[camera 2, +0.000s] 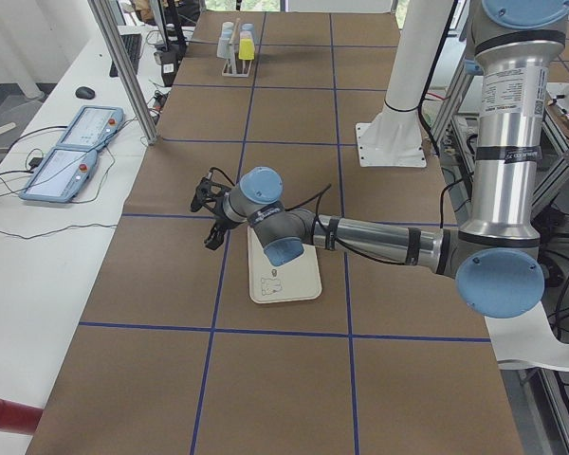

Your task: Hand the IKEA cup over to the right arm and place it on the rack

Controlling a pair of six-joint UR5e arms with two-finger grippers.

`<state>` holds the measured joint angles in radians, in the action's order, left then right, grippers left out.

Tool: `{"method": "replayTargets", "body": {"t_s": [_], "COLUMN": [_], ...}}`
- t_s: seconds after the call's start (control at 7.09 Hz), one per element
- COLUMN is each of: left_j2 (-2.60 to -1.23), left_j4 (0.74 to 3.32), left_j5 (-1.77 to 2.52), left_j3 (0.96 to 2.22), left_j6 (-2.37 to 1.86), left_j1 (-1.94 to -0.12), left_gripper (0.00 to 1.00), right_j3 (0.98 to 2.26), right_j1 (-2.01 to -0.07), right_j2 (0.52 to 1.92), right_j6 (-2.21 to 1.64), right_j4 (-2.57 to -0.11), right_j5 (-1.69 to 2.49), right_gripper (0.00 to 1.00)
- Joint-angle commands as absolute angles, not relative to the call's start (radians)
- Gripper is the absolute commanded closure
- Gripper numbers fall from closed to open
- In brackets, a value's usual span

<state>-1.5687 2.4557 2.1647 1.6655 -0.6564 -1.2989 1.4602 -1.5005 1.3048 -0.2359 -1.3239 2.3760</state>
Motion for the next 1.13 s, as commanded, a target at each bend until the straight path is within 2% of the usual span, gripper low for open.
{"method": "replayTargets", "body": {"t_s": [0.0,0.14,0.56,0.85,0.99], "left_j2": [-1.569,-1.568,-1.554,-1.504,-1.455], "left_j4": [2.224,2.142,1.87,1.688,1.684], "left_j5": [2.177,2.213,2.416,2.456,2.448], "left_j3": [1.667,1.667,1.692,1.784,1.795], "left_j6": [-0.466,-0.396,-0.192,-0.167,-0.106], "left_j1": [-1.366,-1.376,-1.546,-1.565,-1.572], "left_gripper": [0.0,0.0,0.0,0.0,0.0], "right_j3": [1.606,1.633,1.707,1.814,1.815], "right_j1": [-1.531,-1.537,-1.586,-1.569,-1.562], "right_j2": [1.426,1.451,1.476,1.58,1.565], "right_j6": [-0.23,-0.221,-0.018,0.0,0.0], "right_j4": [-1.347,-1.367,-1.63,-1.657,-1.711], "right_j5": [2.413,2.416,2.419,2.325,2.304], "right_gripper": [0.0,0.0,0.0,0.0,0.0]}}
